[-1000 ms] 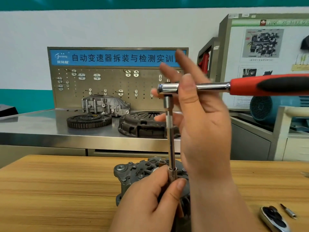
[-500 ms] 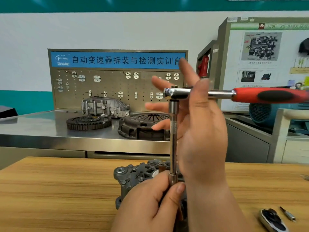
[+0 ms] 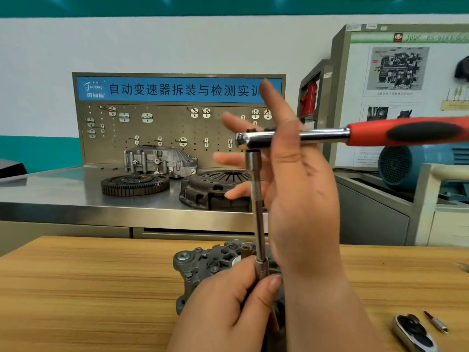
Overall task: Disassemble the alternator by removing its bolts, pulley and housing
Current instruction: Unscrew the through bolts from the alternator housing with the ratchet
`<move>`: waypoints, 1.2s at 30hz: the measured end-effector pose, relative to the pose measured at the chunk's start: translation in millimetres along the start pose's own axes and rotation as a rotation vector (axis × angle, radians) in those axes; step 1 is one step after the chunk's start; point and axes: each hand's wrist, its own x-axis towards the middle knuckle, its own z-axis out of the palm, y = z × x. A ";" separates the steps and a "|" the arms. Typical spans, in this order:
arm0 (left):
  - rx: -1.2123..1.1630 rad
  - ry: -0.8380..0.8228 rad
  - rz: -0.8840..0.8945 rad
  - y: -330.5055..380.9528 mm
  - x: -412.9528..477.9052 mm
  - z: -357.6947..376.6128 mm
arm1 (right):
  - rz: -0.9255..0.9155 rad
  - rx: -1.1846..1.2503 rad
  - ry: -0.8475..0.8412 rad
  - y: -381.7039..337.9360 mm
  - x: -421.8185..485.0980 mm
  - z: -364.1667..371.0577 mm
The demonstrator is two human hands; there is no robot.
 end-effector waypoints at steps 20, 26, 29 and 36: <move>-0.001 0.021 0.008 -0.7 -1.8 3.2 | 0.061 0.226 0.055 -5.2 0.9 1.2; -0.039 0.017 0.038 -2.2 -2.8 2.3 | 0.227 0.380 -0.010 -4.0 2.6 -6.6; -0.019 0.006 0.013 -1.9 -1.8 1.6 | 0.010 0.037 0.034 -2.0 1.2 -1.6; -0.044 0.033 0.018 -1.4 -4.1 2.6 | 0.183 0.280 0.061 -2.2 1.5 -1.0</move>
